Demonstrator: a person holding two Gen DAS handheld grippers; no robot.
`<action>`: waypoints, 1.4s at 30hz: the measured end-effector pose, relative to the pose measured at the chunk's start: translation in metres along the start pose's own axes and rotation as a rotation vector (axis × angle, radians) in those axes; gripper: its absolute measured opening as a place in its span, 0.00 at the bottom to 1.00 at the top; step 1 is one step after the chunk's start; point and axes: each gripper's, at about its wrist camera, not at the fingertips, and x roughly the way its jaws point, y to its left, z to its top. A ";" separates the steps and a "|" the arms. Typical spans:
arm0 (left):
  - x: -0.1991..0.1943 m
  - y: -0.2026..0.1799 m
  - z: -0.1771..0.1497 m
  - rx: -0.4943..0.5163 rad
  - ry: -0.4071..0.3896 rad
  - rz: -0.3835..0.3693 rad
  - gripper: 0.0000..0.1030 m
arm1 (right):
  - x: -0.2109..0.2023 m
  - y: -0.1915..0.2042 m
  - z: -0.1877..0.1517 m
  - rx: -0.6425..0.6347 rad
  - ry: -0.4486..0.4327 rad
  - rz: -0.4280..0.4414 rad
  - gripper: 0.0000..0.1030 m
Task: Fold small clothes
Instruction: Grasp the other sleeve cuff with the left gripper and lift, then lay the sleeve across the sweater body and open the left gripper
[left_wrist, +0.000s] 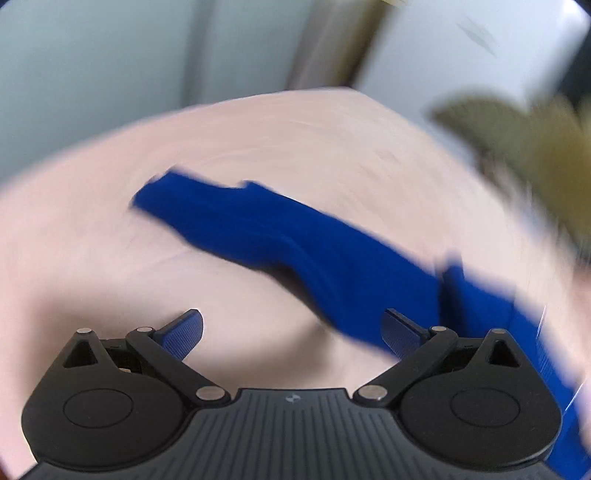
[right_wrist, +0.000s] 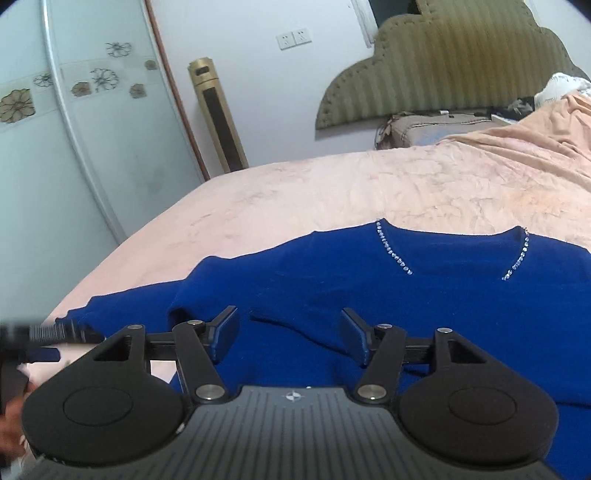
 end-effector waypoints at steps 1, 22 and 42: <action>0.005 0.015 0.008 -0.097 0.009 -0.027 1.00 | -0.003 0.000 0.000 0.006 0.000 0.010 0.64; 0.048 0.058 0.071 -0.466 -0.100 -0.037 0.06 | -0.016 -0.015 -0.026 0.041 0.018 -0.034 0.70; -0.065 -0.280 0.041 0.536 -0.521 -0.298 0.05 | -0.058 -0.100 -0.024 0.048 -0.041 -0.440 0.94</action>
